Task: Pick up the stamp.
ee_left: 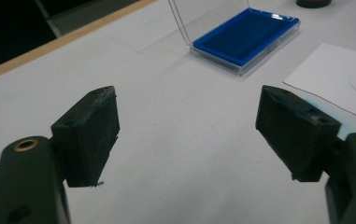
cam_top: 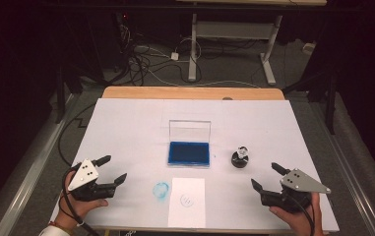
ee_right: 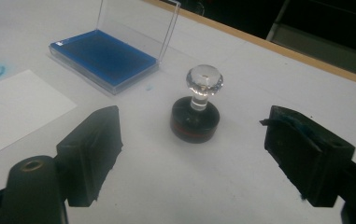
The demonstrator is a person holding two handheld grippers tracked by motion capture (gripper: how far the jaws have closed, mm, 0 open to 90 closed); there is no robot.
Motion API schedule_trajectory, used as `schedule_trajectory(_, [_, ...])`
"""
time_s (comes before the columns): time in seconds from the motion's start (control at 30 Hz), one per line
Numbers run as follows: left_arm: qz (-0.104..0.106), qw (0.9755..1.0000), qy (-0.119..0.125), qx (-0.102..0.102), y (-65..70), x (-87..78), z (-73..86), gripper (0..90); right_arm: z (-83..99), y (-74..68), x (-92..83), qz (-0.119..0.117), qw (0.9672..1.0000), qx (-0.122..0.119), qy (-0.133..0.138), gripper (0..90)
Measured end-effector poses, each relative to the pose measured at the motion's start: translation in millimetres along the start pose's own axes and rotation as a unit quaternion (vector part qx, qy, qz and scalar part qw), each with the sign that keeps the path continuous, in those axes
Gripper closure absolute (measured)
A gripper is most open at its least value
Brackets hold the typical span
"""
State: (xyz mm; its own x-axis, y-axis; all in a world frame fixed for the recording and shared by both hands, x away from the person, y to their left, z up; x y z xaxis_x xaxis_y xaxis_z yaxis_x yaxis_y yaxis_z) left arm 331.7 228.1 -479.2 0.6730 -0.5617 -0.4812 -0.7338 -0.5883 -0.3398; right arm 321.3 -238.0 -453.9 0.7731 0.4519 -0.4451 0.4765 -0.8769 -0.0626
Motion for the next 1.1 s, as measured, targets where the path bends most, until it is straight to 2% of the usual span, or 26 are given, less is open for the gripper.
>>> schedule_trajectory(0.13, [0.021, 0.9997, -0.012, 0.004, 7.9, 5.0, 0.9, 21.0, -0.3, -0.6, -0.7, -0.010, 0.9999, -0.001, -0.003, 18.9])
schedule_trajectory(0.2, [0.030, 0.9993, -0.020, 0.012, 12.1, 6.1, 1.6, 23.8, -0.8, -1.3, -0.9, -0.011, 0.9999, -0.002, -0.004, 19.6])
schedule_trajectory(0.43, [0.038, 0.9990, -0.017, 0.017, 16.6, 7.7, 0.5, 25.1, -3.3, -2.1, -0.2, -0.016, 0.9998, -0.006, -0.009, 21.8])
schedule_trajectory(0.63, [0.047, 0.9984, -0.025, 0.021, 20.1, 9.4, 2.7, 25.0, -8.2, 6.4, 7.0, -0.002, 0.9998, -0.004, -0.021, 21.4])
schedule_trajectory(0.73, [0.049, 0.9982, -0.028, 0.022, 21.2, 9.9, 3.5, 25.1, -12.9, 11.5, 18.7, -0.001, 0.9995, -0.004, -0.032, 22.0])
schedule_trajectory(0.9, [0.052, 0.9978, -0.035, 0.022, 22.2, 11.6, 5.9, 25.1, -19.3, 12.5, 32.8, -0.009, 0.9990, -0.004, -0.044, 22.4])
schedule_trajectory(0.93, [0.052, 0.9978, -0.035, 0.022, 22.3, 11.8, 6.0, 25.1, -22.6, 10.8, 40.6, -0.014, 0.9985, -0.016, -0.051, 25.0])
schedule_trajectory(0.97, [0.051, 0.9978, -0.035, 0.022, 22.3, 11.7, 6.0, 25.1, -22.6, 10.8, 40.6, -0.014, 0.9985, -0.016, -0.051, 25.0])
schedule_trajectory(1.07, [0.052, 0.9978, -0.037, 0.020, 22.4, 12.3, 6.8, 25.1, -29.9, 10.0, 58.6, -0.015, 0.9976, -0.020, -0.064, 27.0])
schedule_trajectory(1.1, [0.051, 0.9978, -0.037, 0.019, 22.6, 12.6, 6.9, 25.1, -29.9, 10.0, 58.6, -0.015, 0.9976, -0.020, -0.064, 27.0])
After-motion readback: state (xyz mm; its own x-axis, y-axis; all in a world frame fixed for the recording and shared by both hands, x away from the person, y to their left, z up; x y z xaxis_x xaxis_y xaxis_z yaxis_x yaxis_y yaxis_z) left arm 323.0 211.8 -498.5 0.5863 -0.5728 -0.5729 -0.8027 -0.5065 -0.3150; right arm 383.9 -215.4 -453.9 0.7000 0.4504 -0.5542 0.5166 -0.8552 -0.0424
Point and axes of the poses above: each handheld gripper's, and its own axes: x roughly forward along the jaws, z roughly out of its underside, y roughly to its right, the point moved 7 cm from there along x, roughly forward along the jaws, and after that the axes turned 14 degrees about x, right-handed, at the moved point
